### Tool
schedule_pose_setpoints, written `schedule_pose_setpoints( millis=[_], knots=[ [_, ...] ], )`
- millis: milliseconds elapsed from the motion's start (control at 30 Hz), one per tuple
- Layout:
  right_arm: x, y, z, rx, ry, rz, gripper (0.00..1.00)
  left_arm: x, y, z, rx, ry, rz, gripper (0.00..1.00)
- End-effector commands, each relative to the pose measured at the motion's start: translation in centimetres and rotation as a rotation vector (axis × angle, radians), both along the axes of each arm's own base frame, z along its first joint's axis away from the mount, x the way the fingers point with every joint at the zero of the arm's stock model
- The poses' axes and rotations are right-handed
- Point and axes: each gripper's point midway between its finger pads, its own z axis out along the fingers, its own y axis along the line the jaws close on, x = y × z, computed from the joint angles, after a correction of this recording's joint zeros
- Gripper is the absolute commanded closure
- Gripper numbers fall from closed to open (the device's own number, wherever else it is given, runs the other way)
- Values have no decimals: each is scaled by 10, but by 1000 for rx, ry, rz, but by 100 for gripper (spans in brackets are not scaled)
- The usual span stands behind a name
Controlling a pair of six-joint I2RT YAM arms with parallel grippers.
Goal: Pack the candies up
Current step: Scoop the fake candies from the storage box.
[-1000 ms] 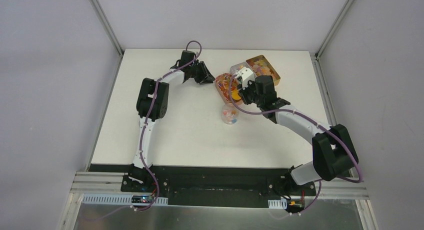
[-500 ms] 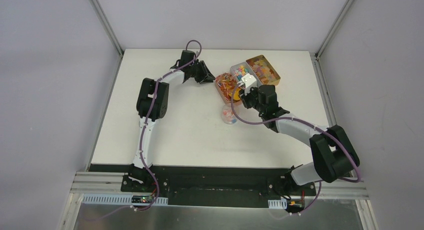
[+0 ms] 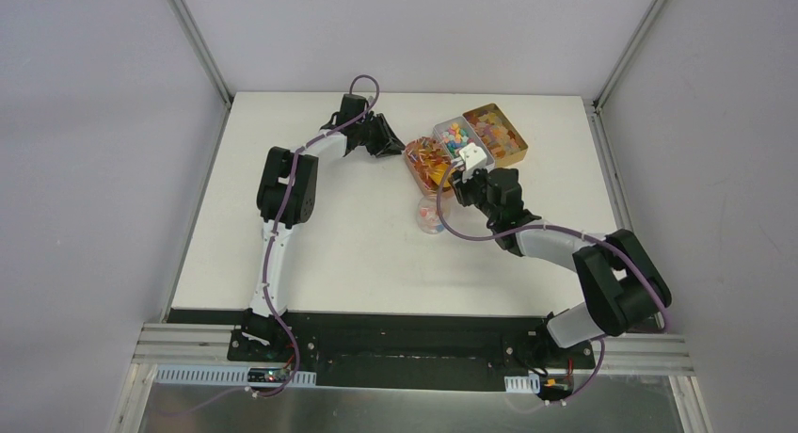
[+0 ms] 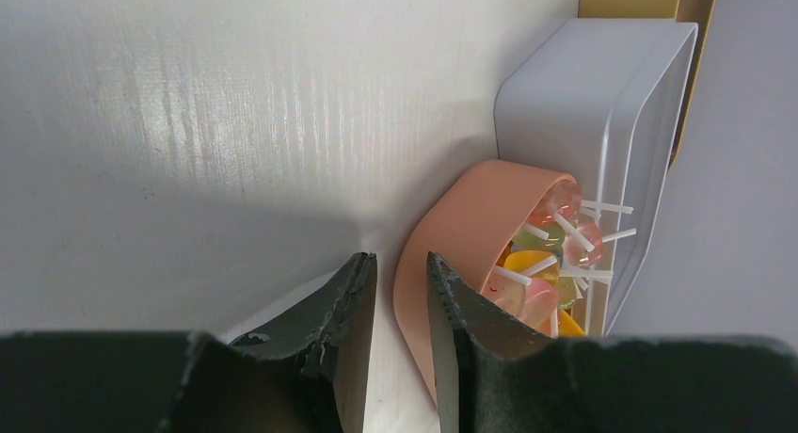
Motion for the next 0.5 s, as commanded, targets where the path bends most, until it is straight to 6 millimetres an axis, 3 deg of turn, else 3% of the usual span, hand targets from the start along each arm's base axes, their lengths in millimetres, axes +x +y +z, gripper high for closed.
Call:
schedule_pose_setpoints(
  millis=[0, 467],
  knots=[
    [9, 6, 12, 80, -68, -14, 100, -8, -30, 23, -59, -49, -77, 72],
    [9, 7, 10, 132, -128, -10, 100, -9, -33, 24, -69, -49, -83, 73]
  ],
)
